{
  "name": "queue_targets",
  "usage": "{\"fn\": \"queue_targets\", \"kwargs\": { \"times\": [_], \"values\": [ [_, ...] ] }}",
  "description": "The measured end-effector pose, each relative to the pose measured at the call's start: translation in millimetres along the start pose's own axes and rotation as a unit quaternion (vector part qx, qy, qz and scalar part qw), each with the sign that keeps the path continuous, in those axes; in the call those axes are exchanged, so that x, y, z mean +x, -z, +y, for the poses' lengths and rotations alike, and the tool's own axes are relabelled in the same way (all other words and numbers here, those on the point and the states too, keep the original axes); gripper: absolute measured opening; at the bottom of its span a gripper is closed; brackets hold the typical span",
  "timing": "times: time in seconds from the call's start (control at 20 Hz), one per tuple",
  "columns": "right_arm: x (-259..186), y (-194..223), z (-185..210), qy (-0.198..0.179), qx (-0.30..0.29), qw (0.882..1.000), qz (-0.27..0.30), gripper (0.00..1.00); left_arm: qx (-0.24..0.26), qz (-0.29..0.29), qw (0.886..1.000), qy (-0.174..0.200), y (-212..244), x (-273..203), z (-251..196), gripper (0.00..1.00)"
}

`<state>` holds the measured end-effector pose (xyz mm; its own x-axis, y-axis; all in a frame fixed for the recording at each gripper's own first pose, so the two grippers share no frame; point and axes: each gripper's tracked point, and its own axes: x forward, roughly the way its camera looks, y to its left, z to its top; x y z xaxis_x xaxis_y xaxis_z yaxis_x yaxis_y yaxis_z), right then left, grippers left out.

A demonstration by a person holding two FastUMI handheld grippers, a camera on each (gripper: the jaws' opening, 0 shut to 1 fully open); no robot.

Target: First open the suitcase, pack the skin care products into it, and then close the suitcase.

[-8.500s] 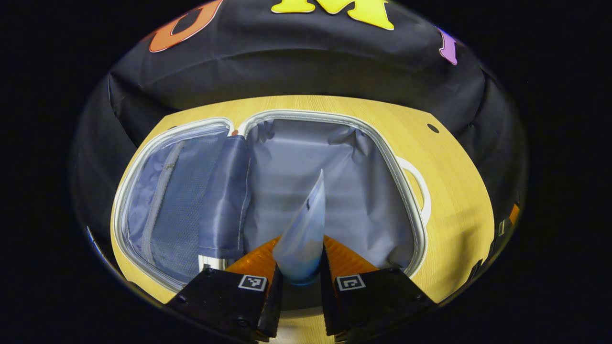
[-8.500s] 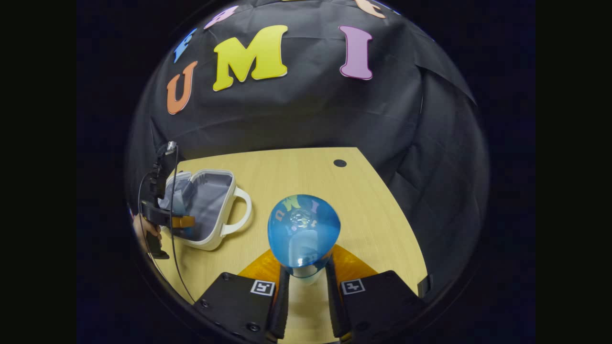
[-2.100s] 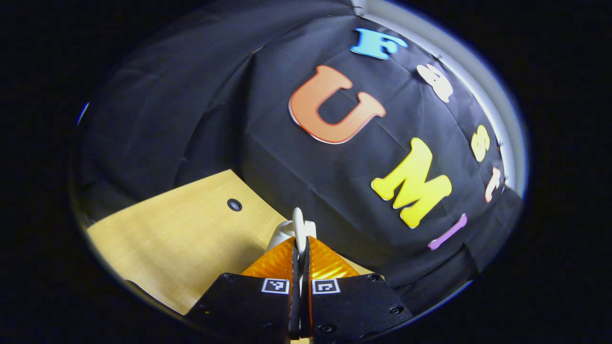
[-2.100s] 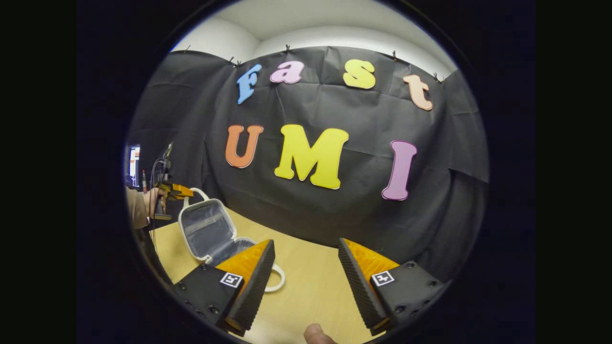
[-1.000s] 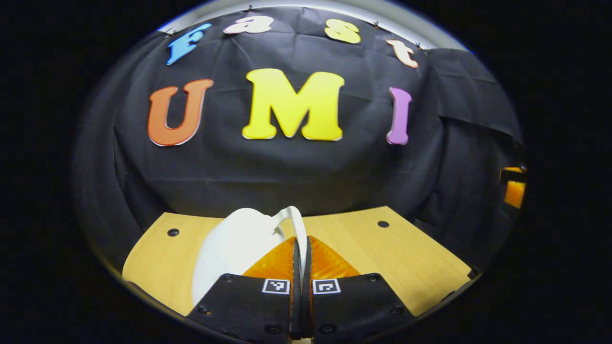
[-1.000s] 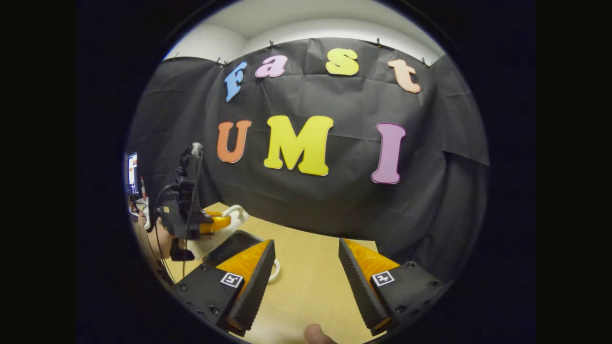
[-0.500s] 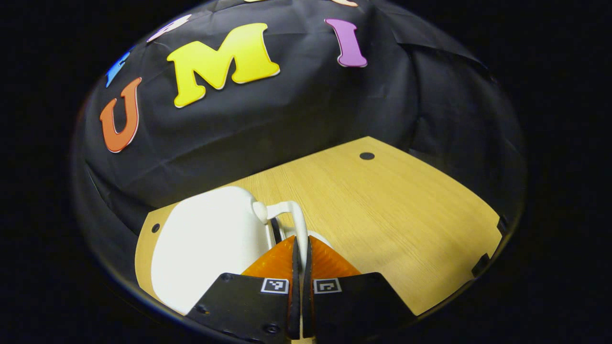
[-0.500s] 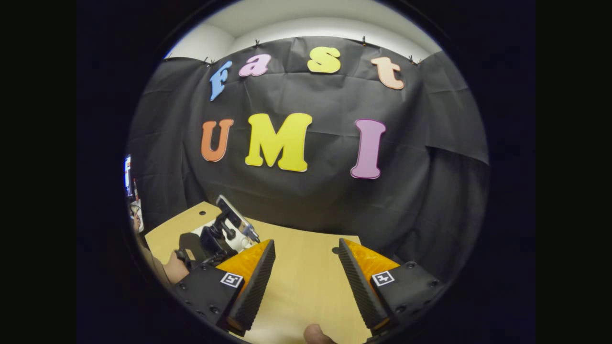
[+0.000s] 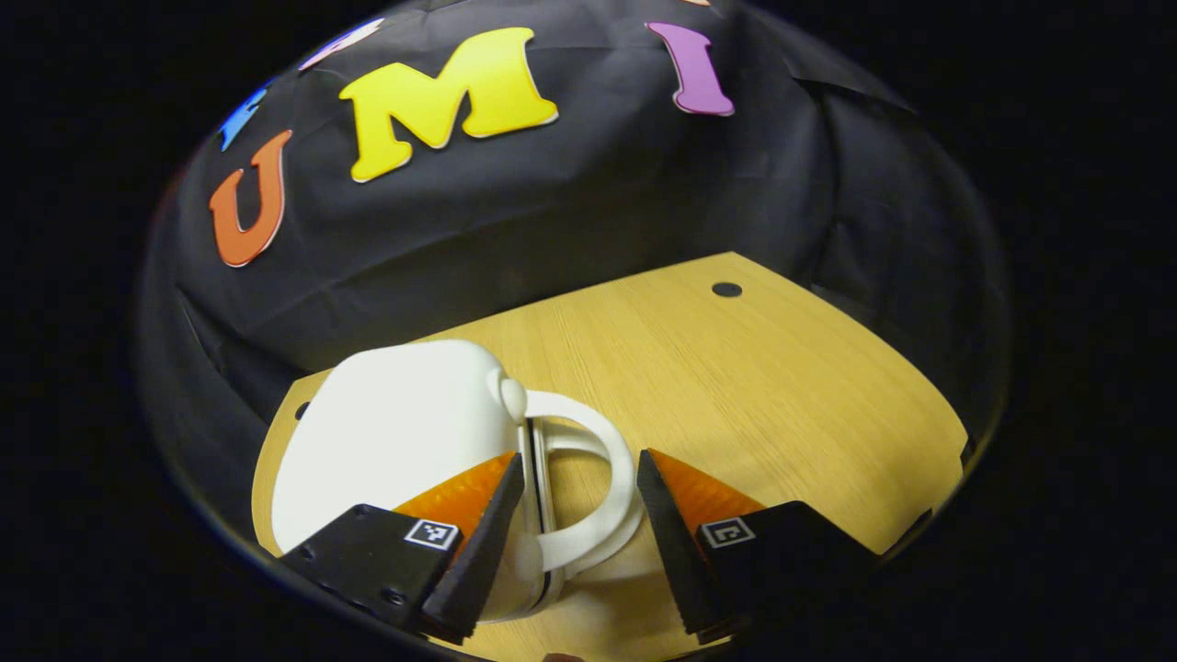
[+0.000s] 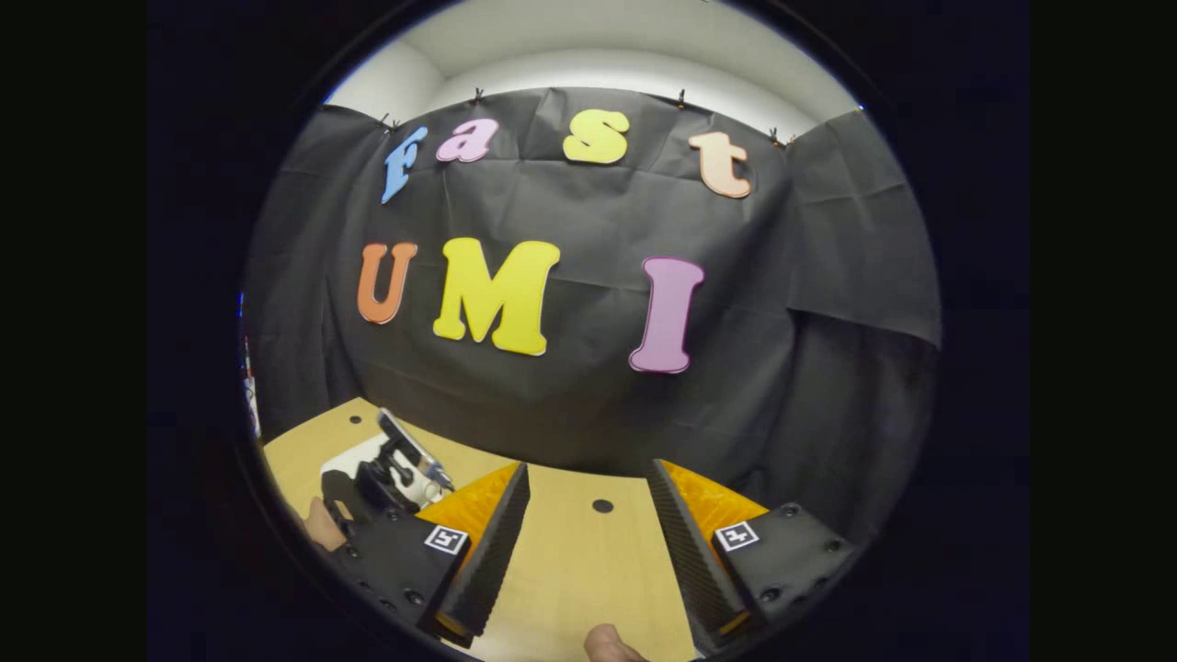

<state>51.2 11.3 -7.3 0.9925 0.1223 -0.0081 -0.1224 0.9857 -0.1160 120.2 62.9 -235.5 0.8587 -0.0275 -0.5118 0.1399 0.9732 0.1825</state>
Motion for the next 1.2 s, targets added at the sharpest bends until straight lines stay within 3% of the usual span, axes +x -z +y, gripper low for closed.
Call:
{"fn": "queue_targets", "kwargs": {
  "times": [0.15, 0.5, 0.7, 1.2],
  "values": [
    [6, -17, 1, 0.003, 0.006, 1.0, -0.01, 0.78, -0.039, -0.044, 0.998, -0.015, -31, -27, 16, 1.0],
    [0, -50, 54, -0.016, 0.022, 0.999, -0.043, 0.79, -0.115, -0.148, 0.98, -0.066, -108, -138, 75, 0.99],
    [-9, -63, 87, -0.023, 0.032, 0.997, -0.064, 0.79, -0.118, -0.194, 0.97, -0.089, -134, -193, 107, 0.99],
    [10, -60, 166, -0.06, 0.036, 0.996, -0.054, 0.79, -0.096, -0.261, 0.951, -0.134, -167, -260, 162, 0.99]
  ]
}}
